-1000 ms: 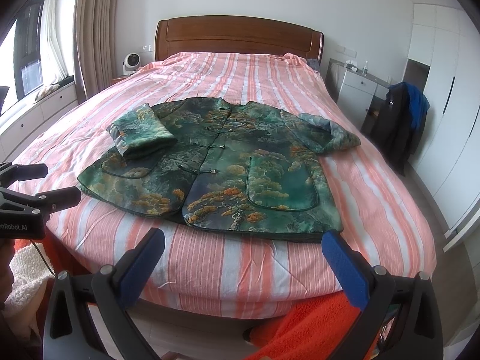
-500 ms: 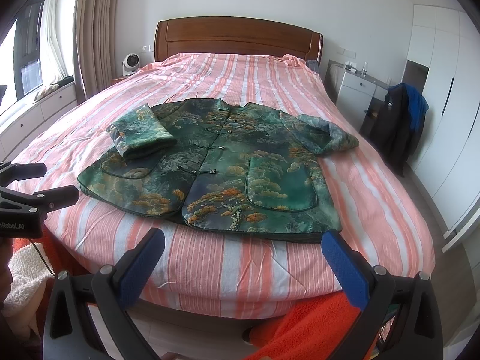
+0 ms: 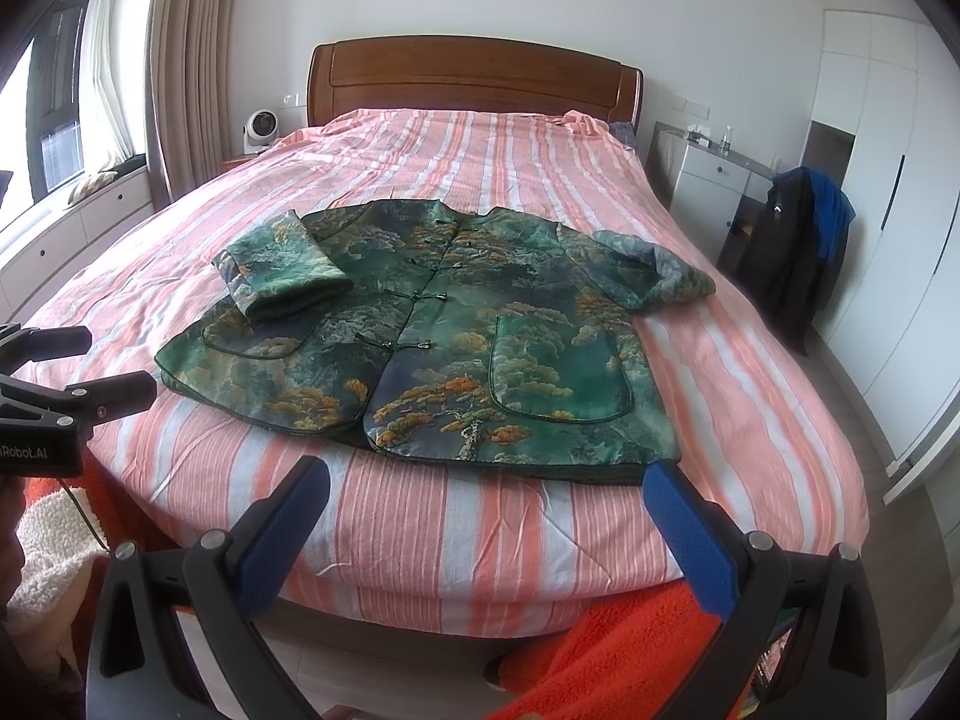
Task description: Fold large clothes
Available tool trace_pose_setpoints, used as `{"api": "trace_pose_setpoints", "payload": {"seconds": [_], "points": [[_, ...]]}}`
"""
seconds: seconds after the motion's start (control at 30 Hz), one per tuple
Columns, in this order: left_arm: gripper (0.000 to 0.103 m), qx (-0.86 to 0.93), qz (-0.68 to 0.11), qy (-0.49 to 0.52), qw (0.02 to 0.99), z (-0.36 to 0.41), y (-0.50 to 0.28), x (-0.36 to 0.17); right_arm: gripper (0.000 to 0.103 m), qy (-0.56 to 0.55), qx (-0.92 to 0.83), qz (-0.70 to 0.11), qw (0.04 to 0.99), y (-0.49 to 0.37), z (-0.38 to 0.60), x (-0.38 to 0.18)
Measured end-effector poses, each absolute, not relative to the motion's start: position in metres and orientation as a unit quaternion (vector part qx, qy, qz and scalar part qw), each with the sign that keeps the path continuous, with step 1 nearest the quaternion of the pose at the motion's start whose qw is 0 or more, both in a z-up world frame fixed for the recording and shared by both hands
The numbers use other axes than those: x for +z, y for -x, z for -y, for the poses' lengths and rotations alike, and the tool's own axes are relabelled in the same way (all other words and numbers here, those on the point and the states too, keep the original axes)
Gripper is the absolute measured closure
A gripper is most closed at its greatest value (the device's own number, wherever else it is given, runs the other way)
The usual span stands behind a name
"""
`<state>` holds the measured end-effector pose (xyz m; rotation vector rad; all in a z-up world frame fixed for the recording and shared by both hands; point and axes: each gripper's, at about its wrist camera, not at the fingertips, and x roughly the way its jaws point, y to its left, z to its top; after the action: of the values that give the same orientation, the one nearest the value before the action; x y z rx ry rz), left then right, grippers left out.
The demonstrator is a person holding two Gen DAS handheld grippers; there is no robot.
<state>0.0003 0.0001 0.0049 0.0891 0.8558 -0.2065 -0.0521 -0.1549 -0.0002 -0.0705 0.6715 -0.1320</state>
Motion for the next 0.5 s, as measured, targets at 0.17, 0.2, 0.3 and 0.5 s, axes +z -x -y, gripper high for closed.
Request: {"api": "trace_pose_setpoints", "payload": {"seconds": [0.17,0.2,0.3,0.5], "points": [[0.0,-0.1,-0.414,-0.043,0.904,-0.0002,-0.0002,0.0047,0.0,0.035,-0.065,-0.329,0.942,0.052,0.1549,-0.0003],[0.0,-0.1,-0.414,-0.043,0.904,-0.0002,-0.0001,0.0047,0.0,0.035,-0.065,-0.328,0.942,0.0522,0.1553,-0.0006],[0.0,-0.1,-0.414,-0.043,0.904,-0.0001,0.0006,0.0056,0.0,0.034,-0.065,-0.329,0.941,0.0518,0.1549,-0.0005],[0.0,-0.1,-0.414,-0.043,0.904,-0.0001,0.0011,0.0054,0.0,0.034,-0.064,-0.33,0.941,0.053,0.1554,-0.0001]]}}
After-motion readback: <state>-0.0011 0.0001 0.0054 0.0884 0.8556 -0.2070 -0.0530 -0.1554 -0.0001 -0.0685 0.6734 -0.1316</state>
